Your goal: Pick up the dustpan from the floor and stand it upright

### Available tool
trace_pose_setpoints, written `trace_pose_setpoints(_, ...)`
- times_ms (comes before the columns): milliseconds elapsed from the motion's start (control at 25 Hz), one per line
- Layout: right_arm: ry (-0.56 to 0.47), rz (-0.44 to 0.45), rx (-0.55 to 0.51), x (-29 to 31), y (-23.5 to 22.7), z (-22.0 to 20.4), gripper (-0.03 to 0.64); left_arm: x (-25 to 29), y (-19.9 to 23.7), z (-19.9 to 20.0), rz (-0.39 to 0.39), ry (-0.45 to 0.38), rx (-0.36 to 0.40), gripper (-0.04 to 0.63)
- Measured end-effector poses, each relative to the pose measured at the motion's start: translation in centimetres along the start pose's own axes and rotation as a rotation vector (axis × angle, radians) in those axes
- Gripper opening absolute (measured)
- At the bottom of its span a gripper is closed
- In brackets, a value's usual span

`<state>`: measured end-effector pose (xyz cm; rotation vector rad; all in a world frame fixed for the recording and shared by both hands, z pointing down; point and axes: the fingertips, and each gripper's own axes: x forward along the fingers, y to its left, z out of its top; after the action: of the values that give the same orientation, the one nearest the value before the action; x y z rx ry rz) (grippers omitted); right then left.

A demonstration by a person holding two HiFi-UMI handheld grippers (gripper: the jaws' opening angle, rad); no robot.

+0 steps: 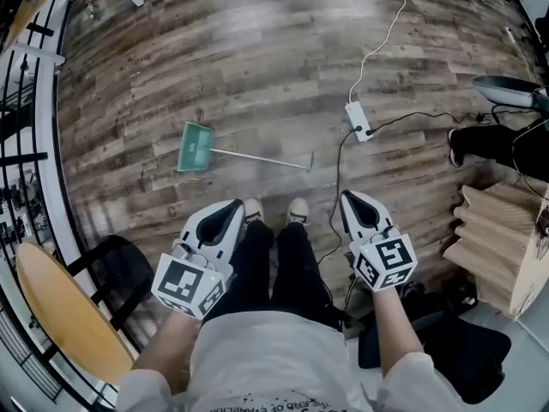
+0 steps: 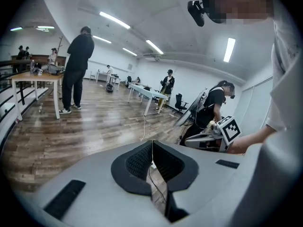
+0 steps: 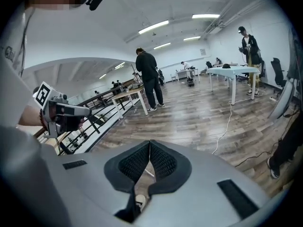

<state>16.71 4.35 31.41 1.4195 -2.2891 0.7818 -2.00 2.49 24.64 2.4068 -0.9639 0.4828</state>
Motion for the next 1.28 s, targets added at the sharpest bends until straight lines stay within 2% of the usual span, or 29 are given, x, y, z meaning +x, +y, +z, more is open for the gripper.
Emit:
trace_pose_setpoints(160, 0.048, 0.035, -0.029, 3.5, -0.9, -5.2, 0.026, 2.9, 0.9, -4.0, -0.018, 0.034, -0.006, 0.026)
trace_pose_setpoints(400, 0.126, 0.031, -0.117, 8.7, -3.6, -13.5, 0.028, 8.3, 3.3, -10.4, -0.019, 0.084, -0.013, 0.026)
trace_pose_setpoints(600, 0.193, 0.029, -0.147, 13.4, -6.4, -20.1, 0.028, 12.1, 5.5, -14.8, -0.024, 0.104, -0.007, 0.026)
trace_pose_setpoints(1000, 0.319, 0.04, -0.167, 24.6, -12.3, -34.8, 0.028, 19.3, 12.4, -24.3, 0.009, 0.105, 0.001, 0.026)
trace_pose_setpoints(1280, 0.43, 0.058, -0.202, 31.4, -15.7, -45.0, 0.028, 24.2, 16.1, -29.1, 0.005, 0.078, 0.016, 0.026)
